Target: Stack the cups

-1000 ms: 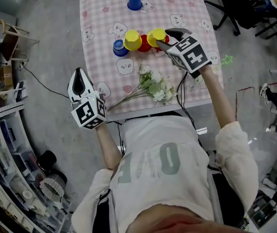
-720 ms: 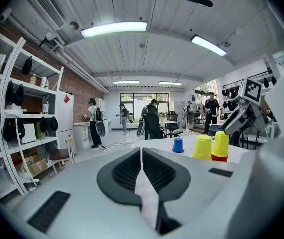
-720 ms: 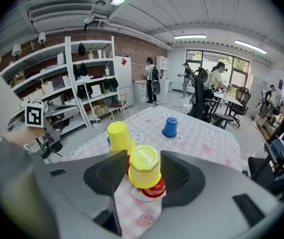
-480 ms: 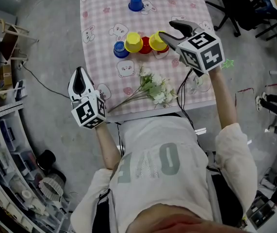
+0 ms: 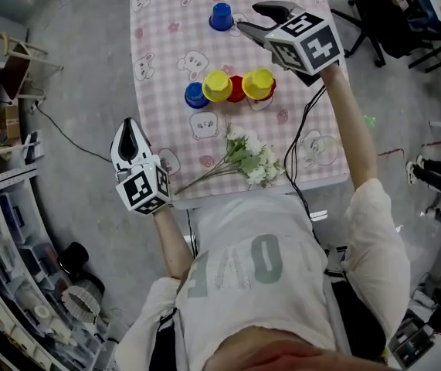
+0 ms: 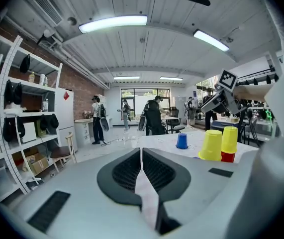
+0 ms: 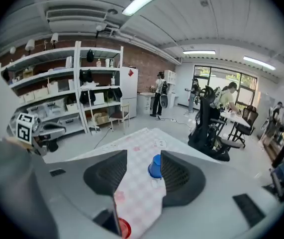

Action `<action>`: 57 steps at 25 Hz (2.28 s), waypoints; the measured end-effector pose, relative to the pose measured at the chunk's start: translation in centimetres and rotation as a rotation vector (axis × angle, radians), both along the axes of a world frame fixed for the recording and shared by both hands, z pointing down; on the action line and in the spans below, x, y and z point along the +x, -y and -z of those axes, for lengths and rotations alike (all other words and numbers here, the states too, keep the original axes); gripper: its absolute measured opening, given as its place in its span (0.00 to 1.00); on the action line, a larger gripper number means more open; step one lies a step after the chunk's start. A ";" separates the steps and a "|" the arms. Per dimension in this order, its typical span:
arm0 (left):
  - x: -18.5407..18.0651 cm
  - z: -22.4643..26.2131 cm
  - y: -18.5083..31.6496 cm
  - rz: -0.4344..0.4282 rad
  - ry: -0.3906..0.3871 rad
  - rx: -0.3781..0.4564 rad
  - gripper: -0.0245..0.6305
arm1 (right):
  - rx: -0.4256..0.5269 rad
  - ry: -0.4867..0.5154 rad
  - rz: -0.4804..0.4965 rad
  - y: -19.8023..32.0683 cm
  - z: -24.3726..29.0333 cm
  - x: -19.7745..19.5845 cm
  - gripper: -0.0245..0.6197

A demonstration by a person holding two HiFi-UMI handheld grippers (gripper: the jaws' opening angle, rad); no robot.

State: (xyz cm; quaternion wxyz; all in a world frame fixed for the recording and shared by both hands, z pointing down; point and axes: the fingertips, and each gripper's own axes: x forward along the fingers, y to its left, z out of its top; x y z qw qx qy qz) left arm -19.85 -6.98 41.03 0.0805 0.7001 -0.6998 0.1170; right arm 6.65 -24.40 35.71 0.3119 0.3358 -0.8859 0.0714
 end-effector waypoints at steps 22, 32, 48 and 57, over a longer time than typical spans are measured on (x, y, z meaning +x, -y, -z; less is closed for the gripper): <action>0.0 -3.9 4.0 0.017 0.005 -0.110 0.09 | -0.205 0.012 -0.044 10.5 -13.3 -2.9 0.37; -0.6 -0.5 1.0 0.041 -0.013 -0.004 0.09 | -0.058 0.060 0.092 -0.2 1.0 -2.4 0.37; -1.4 2.7 -3.1 0.072 -0.015 0.079 0.09 | -0.132 -0.029 0.233 -12.2 3.0 -1.9 0.37; -1.5 2.7 -3.3 0.070 -0.038 0.095 0.09 | -0.161 -0.060 0.229 -12.5 1.0 -2.1 0.37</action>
